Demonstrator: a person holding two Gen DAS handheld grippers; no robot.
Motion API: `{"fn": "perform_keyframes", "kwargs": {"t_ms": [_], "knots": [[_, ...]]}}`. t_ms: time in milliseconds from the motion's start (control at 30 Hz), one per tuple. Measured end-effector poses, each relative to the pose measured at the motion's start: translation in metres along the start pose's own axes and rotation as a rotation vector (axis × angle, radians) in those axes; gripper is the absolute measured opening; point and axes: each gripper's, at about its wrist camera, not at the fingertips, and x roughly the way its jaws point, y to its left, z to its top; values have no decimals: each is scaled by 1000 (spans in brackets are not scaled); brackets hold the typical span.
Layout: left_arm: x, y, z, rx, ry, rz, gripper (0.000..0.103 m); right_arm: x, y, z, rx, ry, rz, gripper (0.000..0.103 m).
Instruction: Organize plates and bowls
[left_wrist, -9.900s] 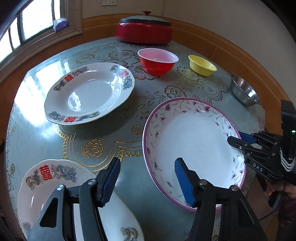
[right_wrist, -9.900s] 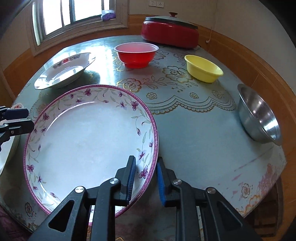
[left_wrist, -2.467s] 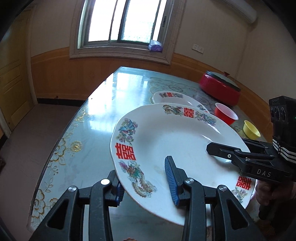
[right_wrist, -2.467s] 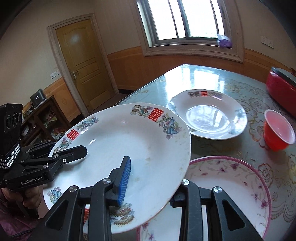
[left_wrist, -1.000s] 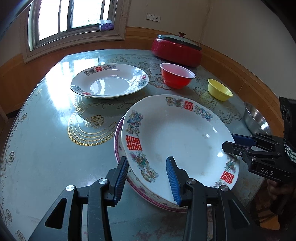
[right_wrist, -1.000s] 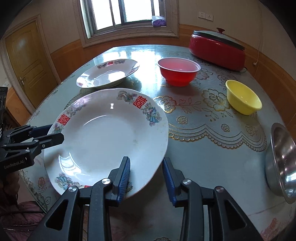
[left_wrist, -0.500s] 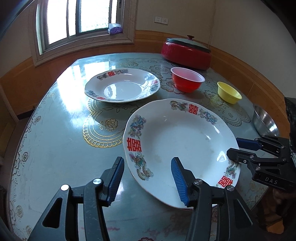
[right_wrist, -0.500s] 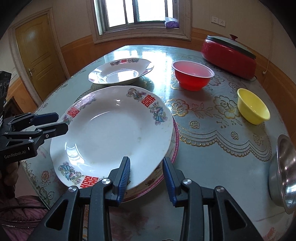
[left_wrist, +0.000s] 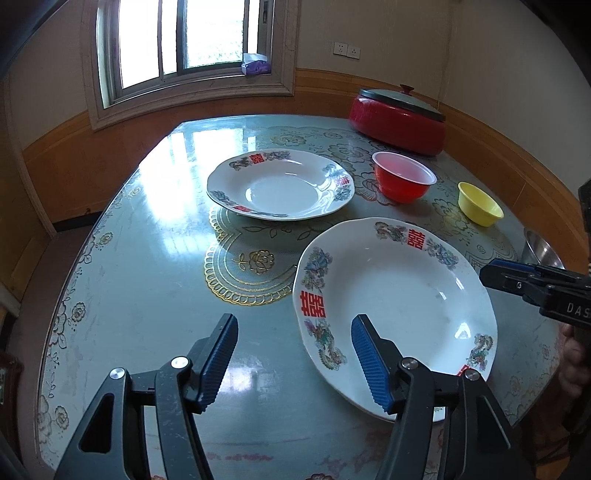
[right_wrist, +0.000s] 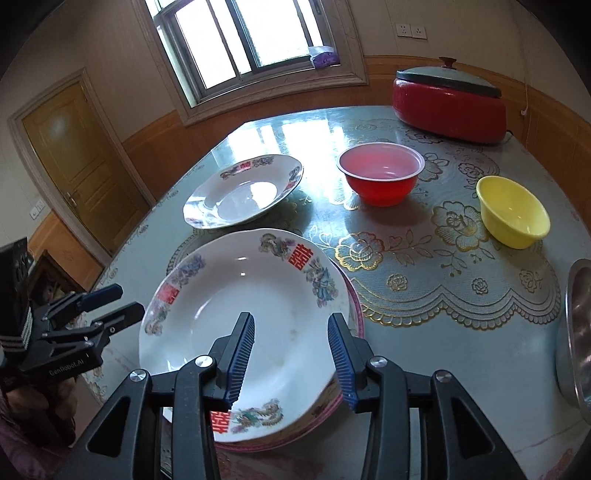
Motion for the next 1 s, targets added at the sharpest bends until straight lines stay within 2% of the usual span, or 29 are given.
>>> {"fn": "perform_keyframes", "kwargs": {"t_ms": [100,267,400,567,600,633,700,800,900,1000], "knots": [[1,7,4,-20,-1,-2,65,7,2,11,31,9,39,42],[3,23,16,-53,-6,-54,65,22,4,35,93,18,108,43],[10,38,30,-75,-17,-74,66,39,8,57,125,29,115,43],[18,57,50,-111,-59,-90,82,68,5,85,196,58,131,43],[22,61,55,-115,-61,-83,88,74,4,90,209,63,134,43],[26,66,60,-125,-60,-75,93,80,4,94,221,68,139,43],[39,75,69,-148,-35,-99,96,95,2,104,242,86,123,44],[59,88,82,-178,5,-124,96,116,0,116,262,112,106,43],[78,98,94,-193,15,-96,96,137,-6,124,288,137,82,44],[98,108,107,-208,40,-109,94,155,-11,130,315,165,84,44]]}}
